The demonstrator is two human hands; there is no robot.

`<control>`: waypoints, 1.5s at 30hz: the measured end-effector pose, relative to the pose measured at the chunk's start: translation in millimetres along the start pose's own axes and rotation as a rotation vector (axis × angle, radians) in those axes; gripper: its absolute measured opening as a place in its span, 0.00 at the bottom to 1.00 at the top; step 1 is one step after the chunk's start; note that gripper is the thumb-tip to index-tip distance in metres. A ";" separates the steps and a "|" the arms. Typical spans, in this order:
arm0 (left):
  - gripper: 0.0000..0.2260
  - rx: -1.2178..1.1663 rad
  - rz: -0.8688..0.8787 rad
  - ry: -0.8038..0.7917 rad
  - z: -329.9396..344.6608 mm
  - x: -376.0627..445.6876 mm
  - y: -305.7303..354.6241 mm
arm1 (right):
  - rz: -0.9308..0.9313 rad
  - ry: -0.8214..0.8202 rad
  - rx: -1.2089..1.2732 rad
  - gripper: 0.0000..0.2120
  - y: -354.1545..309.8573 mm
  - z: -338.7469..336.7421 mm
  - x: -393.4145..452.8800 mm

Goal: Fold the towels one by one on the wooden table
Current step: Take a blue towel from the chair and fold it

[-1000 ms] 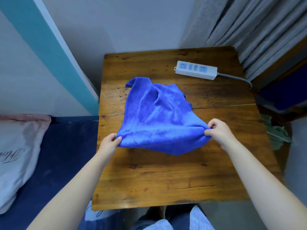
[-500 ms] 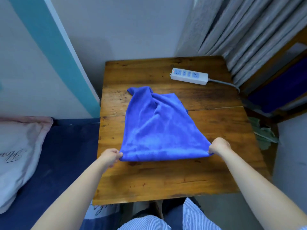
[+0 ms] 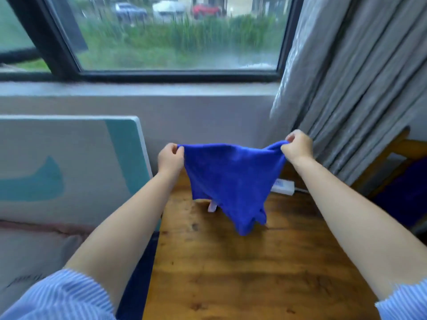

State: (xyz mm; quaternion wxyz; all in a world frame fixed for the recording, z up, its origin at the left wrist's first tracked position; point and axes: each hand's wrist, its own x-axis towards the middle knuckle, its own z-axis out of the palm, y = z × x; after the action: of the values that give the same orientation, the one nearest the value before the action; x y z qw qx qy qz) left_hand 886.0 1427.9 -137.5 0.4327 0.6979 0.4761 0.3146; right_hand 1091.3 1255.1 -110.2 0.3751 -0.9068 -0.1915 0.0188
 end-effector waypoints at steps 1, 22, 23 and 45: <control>0.09 -0.063 0.053 0.032 -5.2 6.9 14.7 | -0.050 0.050 0.052 0.11 -14.9 -9.1 5.6; 0.13 0.978 -0.169 -0.734 -6.6 -131.5 -161.9 | 0.111 -0.762 -0.642 0.06 181.5 53.4 -173.9; 0.14 1.059 -0.175 -0.808 -5.4 -141.1 -171.2 | 0.109 -0.869 -0.738 0.05 189.5 55.5 -184.8; 0.06 1.308 0.132 -0.872 75.5 -69.9 -147.6 | -0.073 -0.687 -0.738 0.17 139.5 112.7 -114.3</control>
State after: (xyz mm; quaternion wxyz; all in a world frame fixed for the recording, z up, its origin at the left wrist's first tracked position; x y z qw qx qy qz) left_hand 868.0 1364.8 -305.0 0.0626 0.8981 0.3094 -0.3062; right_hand 1011.9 1199.6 -299.5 -0.0549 -0.9131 -0.3295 0.2339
